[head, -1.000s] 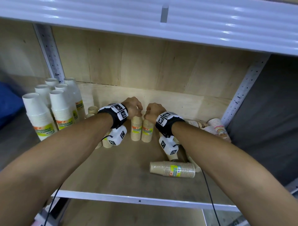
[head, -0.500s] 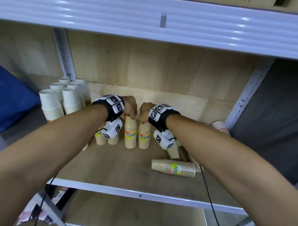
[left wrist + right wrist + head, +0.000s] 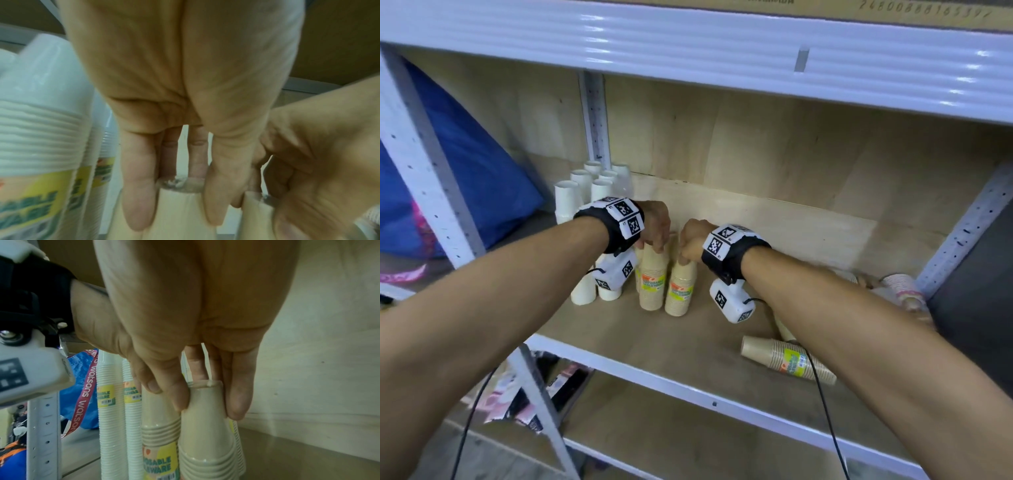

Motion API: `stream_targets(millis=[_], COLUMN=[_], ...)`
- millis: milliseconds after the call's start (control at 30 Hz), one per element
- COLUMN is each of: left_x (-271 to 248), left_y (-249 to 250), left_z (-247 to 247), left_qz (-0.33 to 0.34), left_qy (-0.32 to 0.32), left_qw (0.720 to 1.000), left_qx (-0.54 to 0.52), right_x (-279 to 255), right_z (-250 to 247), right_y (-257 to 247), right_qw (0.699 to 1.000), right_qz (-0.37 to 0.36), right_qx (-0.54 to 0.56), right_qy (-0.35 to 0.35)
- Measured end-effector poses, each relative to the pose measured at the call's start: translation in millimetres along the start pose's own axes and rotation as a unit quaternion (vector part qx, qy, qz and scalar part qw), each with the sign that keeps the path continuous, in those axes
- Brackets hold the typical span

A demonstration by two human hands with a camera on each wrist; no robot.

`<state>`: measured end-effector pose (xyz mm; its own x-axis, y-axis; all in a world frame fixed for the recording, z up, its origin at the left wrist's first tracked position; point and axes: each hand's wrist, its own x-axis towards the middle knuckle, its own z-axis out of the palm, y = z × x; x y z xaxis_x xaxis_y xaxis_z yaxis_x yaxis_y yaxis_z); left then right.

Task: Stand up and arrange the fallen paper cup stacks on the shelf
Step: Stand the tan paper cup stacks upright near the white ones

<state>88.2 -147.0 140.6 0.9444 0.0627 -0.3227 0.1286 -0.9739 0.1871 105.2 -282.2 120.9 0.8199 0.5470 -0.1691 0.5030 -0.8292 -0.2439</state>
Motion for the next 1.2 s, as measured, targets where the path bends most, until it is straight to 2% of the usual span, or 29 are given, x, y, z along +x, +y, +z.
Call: stream_targets(millis=[133,300,467,667,900,1033,1200], left_x=[-8,-10,-13,-12,-12,-8,5], left_y=[-13,-31,-34,-40,-30,-12,25], left_z=[5,17,24,25,4,-7,-7], left_qz=[-0.003,0.002,0.01,0.026,0.037,0.073,0.136], left_qy=[0.033,0.091,0.102,0.134,0.185,0.199,0.181], left_qw=[0.999,0.996,0.994,0.991,0.981,0.975,0.971], left_qx=[0.017,-0.009,0.022,-0.009,-0.053,-0.067,-0.08], right_x=[-1,-2,0,0,-12,-20,-37], right_z=[6,13,20,23,5,-11,-25], right_y=[-8,-20,-27,-25,-14,9,49], right_qw=[0.999,0.999,0.997,0.995,0.993,0.993,0.988], right_qz=[-0.035,-0.026,-0.011,-0.003,0.0,0.024,0.088], right_qx=[-0.005,0.009,0.047,0.069,0.065,0.046,0.05], right_qy=[0.024,0.037,0.061,0.078,0.099,0.107,0.119])
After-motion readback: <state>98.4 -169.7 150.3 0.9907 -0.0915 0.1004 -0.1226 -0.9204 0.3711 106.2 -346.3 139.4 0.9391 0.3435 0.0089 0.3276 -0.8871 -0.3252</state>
